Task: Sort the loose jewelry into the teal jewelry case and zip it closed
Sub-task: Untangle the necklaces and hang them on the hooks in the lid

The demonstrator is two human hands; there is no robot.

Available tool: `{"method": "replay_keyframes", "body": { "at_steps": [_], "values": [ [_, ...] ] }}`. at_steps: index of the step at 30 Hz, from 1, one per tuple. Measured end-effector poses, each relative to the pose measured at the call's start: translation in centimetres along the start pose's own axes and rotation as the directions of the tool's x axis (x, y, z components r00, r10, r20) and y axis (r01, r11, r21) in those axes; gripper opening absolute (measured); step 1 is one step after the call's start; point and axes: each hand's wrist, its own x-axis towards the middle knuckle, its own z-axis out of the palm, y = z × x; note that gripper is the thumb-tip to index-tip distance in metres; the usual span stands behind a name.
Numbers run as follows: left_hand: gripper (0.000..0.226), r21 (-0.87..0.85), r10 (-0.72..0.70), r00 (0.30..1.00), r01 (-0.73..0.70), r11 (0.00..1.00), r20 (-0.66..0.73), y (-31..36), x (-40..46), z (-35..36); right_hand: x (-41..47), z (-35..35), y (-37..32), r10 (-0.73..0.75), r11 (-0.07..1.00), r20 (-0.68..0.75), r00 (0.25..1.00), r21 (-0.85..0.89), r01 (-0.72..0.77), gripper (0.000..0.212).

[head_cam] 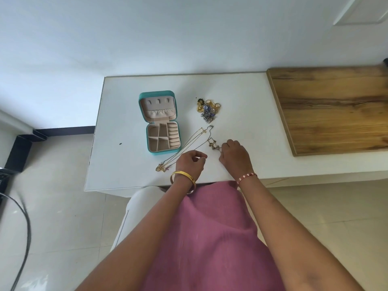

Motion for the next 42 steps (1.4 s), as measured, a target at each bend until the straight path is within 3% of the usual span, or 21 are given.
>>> {"method": "replay_keyframes", "body": {
  "at_steps": [3, 5, 7, 10, 15, 19, 21, 24, 28, 31, 34, 39, 42],
  "values": [
    [0.019, -0.015, 0.010, 1.000, -0.010, 1.000, 0.001, 0.2, -0.3, -0.1, 0.1, 0.5, 0.7, 0.203, 0.919, 0.103, 0.974, 0.324, -0.226, 0.010],
    [0.019, -0.023, 0.017, 1.000, -0.017, 1.000, 0.001, 0.4, -0.5, -0.1, 0.0, -0.3, 0.6, 0.337, 0.741, 0.157, 0.928, 0.564, -0.365, 0.009],
    [0.018, -0.036, 0.026, 1.000, -0.026, 0.999, 0.002, 0.7, -0.8, -0.3, -0.1, -1.8, 0.4, 0.430, 0.493, 0.229, 0.873, 0.751, -0.440, 0.012],
    [0.017, -0.046, 0.065, 0.998, -0.065, 0.997, 0.002, 1.6, -1.2, -0.6, -0.3, -4.7, 0.1, 0.430, 0.225, 0.330, 0.840, 0.862, -0.454, 0.018],
    [0.021, -0.052, 0.204, 0.979, -0.205, 0.977, -0.011, 3.9, -2.1, -1.3, -0.3, -9.0, -0.7, 0.271, 0.030, 0.361, 0.892, 0.923, -0.383, 0.025],
    [0.029, -0.032, 0.338, 0.941, -0.337, 0.941, 0.005, 5.9, -3.1, -2.1, -0.1, -11.9, -1.8, 0.185, -0.032, 0.329, 0.926, 0.944, -0.329, 0.026],
    [0.029, 0.027, 0.395, 0.919, -0.395, 0.918, 0.022, 6.5, -3.5, -2.5, 0.0, -13.2, -2.5, 0.174, -0.008, 0.307, 0.936, 0.950, -0.311, 0.024],
    [0.028, 0.070, 0.414, 0.909, -0.416, 0.907, 0.047, 6.9, -4.4, -3.3, -0.1, -15.1, -3.6, 0.162, 0.114, 0.271, 0.949, 0.950, -0.291, 0.023],
    [0.028, -0.015, 0.413, 0.910, -0.413, 0.911, 0.040, 7.0, -5.5, -4.3, -0.7, -17.0, -4.9, 0.138, 0.334, 0.220, 0.966, 0.908, -0.254, 0.020],
    [0.025, -0.099, 0.417, 0.908, -0.413, 0.905, 0.024, 6.8, -6.1, -5.1, -1.2, -18.0, -5.6, 0.148, 0.421, 0.175, 0.973, 0.879, -0.222, 0.011],
    [0.019, -0.161, 0.424, 0.905, -0.417, 0.895, 0.014, 6.4, -6.7, -5.9, -1.7, -18.9, -6.0, 0.195, 0.377, 0.165, 0.967, 0.897, -0.229, 0.017],
    [0.018, -0.181, 0.383, 0.924, -0.376, 0.909, 0.004, 5.8, -7.6, -7.1, -2.4, -19.7, -6.3, 0.289, 0.138, 0.184, 0.939, 0.963, -0.231, 0.022],
    [0.016, -0.234, 0.328, 0.945, -0.314, 0.920, 0.020, 5.9, -8.5, -7.7, -2.7, -19.5, -6.9, 0.306, 0.071, 0.204, 0.930, 0.969, -0.236, 0.021]
  ]
}}
